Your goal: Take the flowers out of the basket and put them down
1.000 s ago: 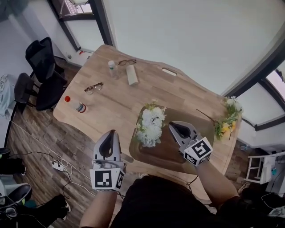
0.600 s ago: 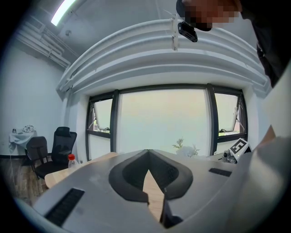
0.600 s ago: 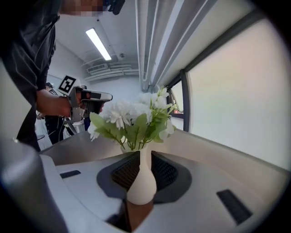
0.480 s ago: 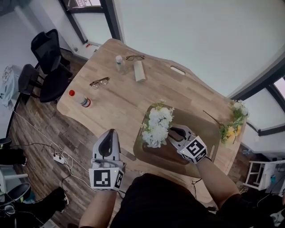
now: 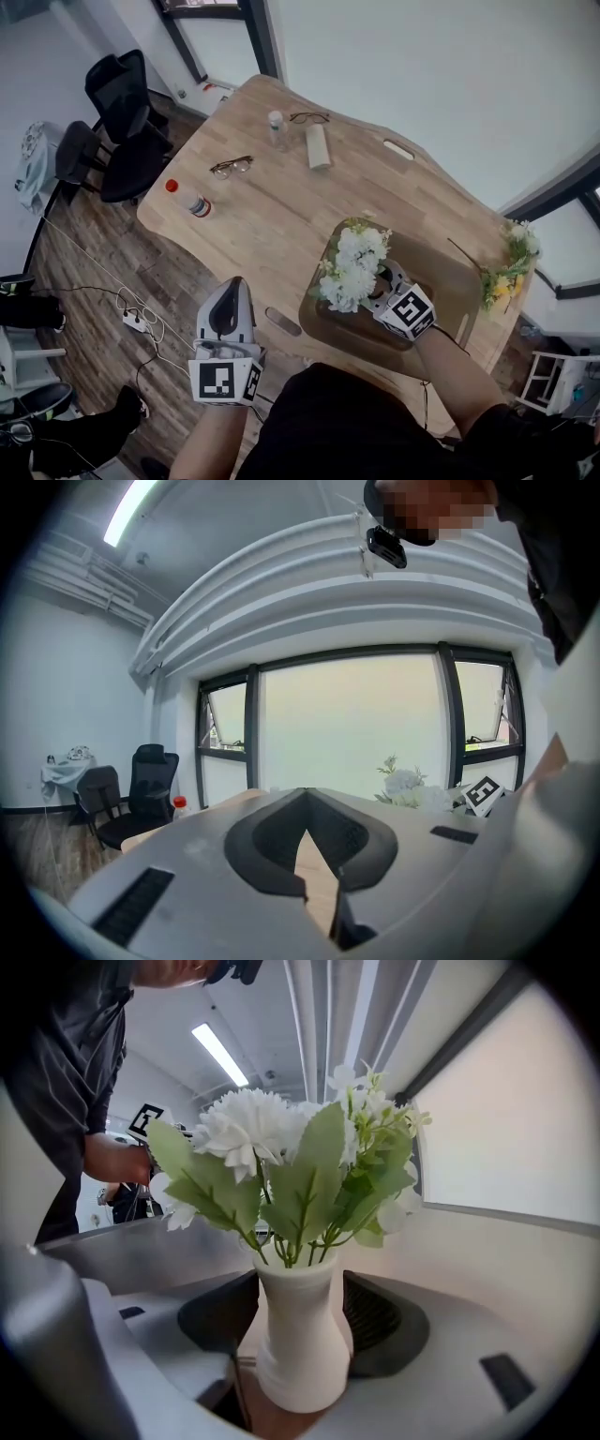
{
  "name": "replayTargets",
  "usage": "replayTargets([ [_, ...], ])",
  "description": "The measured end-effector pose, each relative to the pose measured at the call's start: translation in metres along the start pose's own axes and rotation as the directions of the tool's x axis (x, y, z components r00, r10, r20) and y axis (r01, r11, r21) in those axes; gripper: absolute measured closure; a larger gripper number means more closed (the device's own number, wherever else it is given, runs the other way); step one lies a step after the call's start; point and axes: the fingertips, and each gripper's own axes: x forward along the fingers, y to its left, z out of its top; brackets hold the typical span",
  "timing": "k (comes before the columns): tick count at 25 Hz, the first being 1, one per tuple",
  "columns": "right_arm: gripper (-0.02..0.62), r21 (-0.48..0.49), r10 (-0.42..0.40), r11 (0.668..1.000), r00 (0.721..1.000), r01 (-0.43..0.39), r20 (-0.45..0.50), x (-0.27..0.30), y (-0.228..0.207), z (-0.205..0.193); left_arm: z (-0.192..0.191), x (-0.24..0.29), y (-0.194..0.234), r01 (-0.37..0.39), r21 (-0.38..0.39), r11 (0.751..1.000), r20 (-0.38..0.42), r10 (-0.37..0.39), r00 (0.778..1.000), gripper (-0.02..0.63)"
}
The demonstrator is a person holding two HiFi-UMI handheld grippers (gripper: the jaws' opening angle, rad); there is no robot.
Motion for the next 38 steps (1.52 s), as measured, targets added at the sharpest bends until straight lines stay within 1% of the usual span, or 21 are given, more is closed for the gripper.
replayTargets([
  [4, 0.319, -0.002, 0.000, 1.000, 1.000, 0.000, 0.008, 0.016, -0.001, 0.003, -0.001, -0.009, 0.010, -0.031, 0.005, 1.000, -0.009, 0.031, 0.999, 0.606],
  [8, 0.330, 0.009, -0.019, 1.000, 1.000, 0.019, 0.019, 0.018, -0.001, 0.008, -0.001, -0.017, 0.016, -0.051, 0.006, 0.999, -0.010, 0.051, 0.999, 0.606],
  [12, 0.330, 0.005, -0.035, 0.999, 0.999, 0.035, 0.031, 0.010, 0.004, 0.019, 0.003, -0.021, 0.014, -0.048, 0.003, 0.999, 0.004, 0.048, 0.999, 0.606],
  [16, 0.330, 0.022, -0.053, 0.998, 0.998, 0.052, 0.034, -0.002, 0.005, 0.025, 0.009, -0.020, 0.004, -0.023, 0.001, 1.000, 0.027, 0.023, 0.999, 0.606],
  [23, 0.330, 0.008, -0.114, 0.993, 0.993, 0.114, 0.035, -0.030, 0.005, 0.040, 0.023, -0.016, -0.012, 0.025, 0.005, 1.000, 0.064, -0.025, 0.998, 0.606],
  [27, 0.330, 0.024, -0.145, 0.989, 0.989, 0.144, 0.043, -0.042, 0.008, 0.050, 0.026, -0.014, -0.025, 0.062, -0.011, 0.998, 0.076, -0.061, 0.995, 0.606],
  [32, 0.331, 0.020, -0.188, 0.982, 0.980, 0.187, 0.071, -0.062, 0.011, 0.065, 0.035, -0.008, -0.050, 0.131, 0.000, 0.991, 0.101, -0.131, 0.986, 0.606],
  [38, 0.331, 0.015, -0.239, 0.971, 0.966, 0.239, 0.093, -0.090, 0.011, 0.083, 0.051, -0.005, -0.064, 0.177, 0.016, 0.984, 0.135, -0.178, 0.975, 0.606],
])
